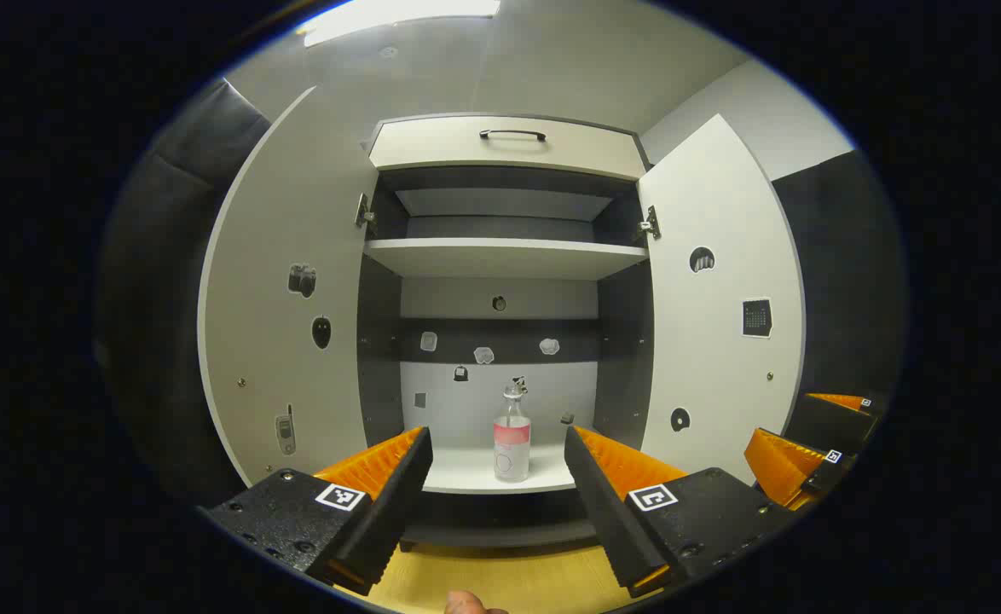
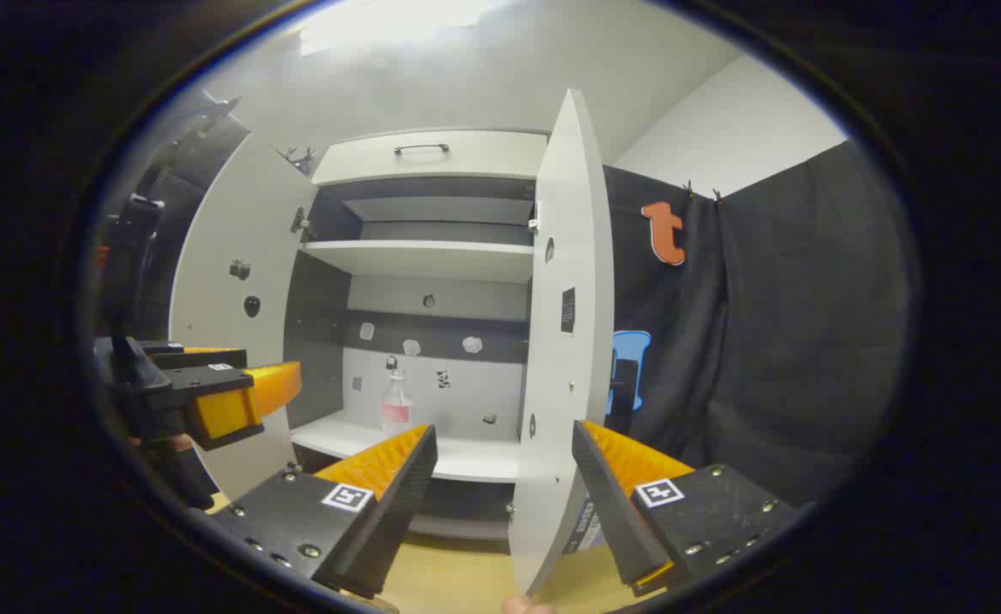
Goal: Grasp the bottle in the cabinet with the left hand and place it on the coaster, then close the right door with the right hand and the left door with the left hand.
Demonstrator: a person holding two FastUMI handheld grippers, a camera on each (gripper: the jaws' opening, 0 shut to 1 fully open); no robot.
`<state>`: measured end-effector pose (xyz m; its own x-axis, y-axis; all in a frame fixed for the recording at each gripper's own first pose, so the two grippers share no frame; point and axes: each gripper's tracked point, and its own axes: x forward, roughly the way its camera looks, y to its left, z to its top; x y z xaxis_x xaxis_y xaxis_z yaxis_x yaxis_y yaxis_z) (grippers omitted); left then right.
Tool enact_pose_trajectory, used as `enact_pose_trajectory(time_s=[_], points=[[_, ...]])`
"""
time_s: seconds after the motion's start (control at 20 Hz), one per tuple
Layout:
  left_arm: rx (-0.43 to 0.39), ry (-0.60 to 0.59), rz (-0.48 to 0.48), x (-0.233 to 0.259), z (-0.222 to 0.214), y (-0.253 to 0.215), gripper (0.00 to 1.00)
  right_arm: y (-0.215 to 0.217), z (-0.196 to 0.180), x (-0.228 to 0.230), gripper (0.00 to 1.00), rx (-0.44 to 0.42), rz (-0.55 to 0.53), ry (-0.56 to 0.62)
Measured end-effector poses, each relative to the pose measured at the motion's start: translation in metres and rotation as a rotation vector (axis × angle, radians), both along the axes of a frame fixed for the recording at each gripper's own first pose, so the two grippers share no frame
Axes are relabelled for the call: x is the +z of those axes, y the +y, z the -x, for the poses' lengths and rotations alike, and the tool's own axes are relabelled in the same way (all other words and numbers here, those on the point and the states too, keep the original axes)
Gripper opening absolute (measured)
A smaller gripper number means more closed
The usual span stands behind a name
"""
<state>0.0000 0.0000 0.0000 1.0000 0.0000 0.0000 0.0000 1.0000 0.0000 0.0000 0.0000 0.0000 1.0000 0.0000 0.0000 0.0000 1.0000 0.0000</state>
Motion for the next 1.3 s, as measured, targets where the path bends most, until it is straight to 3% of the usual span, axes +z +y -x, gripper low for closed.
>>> enact_pose_trajectory(time_s=[0.9,1.3], points=[[0.061,0.025,-0.009,-0.014,-0.009,0.010,0.96,-0.010,-0.002,0.001,0.96,0.011,-0.007,0.005],[0.016,0.026,-0.016,-0.022,-0.077,0.004,0.96,-0.039,0.008,0.000,0.96,-0.072,0.004,0.006]])
